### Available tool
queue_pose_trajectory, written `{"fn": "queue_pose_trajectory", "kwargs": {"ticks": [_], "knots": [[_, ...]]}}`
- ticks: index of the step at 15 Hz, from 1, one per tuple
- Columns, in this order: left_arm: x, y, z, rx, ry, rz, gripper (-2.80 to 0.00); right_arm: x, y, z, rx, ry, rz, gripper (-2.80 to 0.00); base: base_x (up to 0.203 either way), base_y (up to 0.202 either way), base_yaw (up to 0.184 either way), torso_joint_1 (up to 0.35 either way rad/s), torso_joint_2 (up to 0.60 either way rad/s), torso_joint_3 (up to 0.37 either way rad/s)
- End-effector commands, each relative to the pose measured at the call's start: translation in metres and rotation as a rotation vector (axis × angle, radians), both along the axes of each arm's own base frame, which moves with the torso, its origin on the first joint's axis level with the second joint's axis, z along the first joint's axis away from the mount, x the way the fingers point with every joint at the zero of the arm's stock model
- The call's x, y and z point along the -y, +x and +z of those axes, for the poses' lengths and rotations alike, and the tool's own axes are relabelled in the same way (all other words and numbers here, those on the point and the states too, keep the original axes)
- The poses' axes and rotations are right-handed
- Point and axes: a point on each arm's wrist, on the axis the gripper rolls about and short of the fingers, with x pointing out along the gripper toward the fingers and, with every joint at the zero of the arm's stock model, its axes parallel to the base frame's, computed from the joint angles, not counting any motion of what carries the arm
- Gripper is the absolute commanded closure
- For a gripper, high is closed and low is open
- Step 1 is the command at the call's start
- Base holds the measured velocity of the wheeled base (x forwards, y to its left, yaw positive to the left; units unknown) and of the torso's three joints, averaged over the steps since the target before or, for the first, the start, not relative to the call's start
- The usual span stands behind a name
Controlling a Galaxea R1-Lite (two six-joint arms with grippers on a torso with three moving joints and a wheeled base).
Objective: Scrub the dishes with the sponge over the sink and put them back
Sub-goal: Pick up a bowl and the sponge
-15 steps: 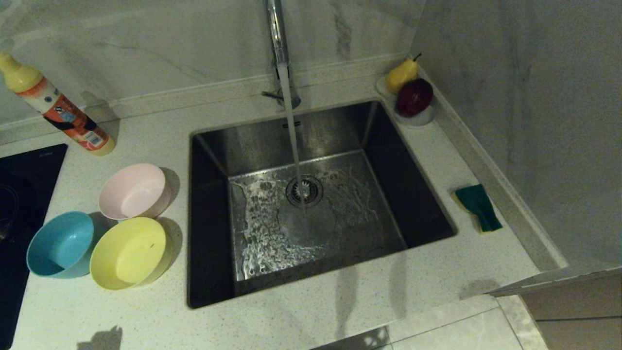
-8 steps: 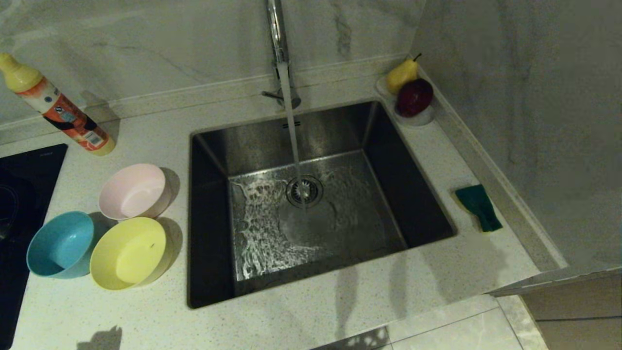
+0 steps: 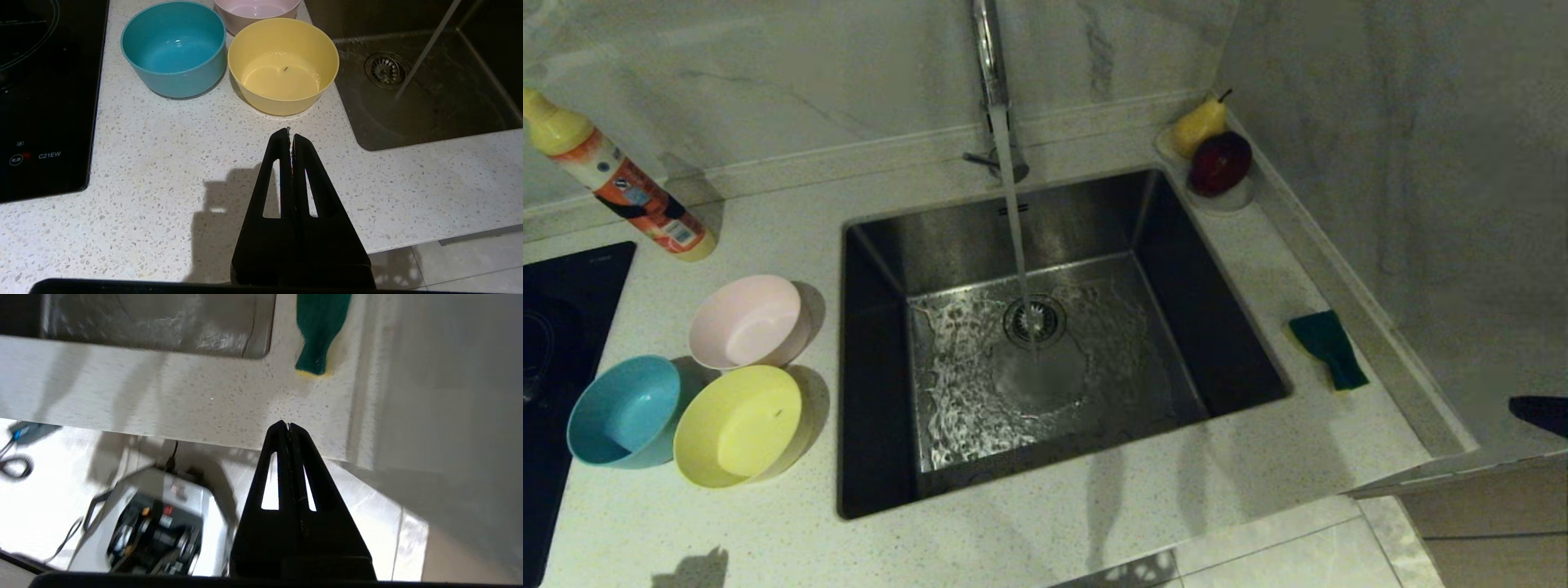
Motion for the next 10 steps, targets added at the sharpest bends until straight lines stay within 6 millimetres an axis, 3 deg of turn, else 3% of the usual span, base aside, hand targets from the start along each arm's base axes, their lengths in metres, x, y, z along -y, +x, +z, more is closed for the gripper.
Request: {"fn": "queue_pose_trajectory", "kwargs": {"ticks": [1, 10], "knots": [[0.000, 0.004, -0.011, -0.042, -0.001, 0.001, 0.00, -0.006, 0.040, -0.019, -0.135, -0.016, 0.011, 0.00, 0.000, 0.000, 0.000, 0.000, 0.00, 0.000], [0.000, 0.004, -0.011, -0.042, -0.001, 0.001, 0.00, -0.013, 0.104, -0.058, -0.191, -0.053, -0.035, 0.00, 0.000, 0.000, 0.000, 0.000, 0.00, 0.000]]}}
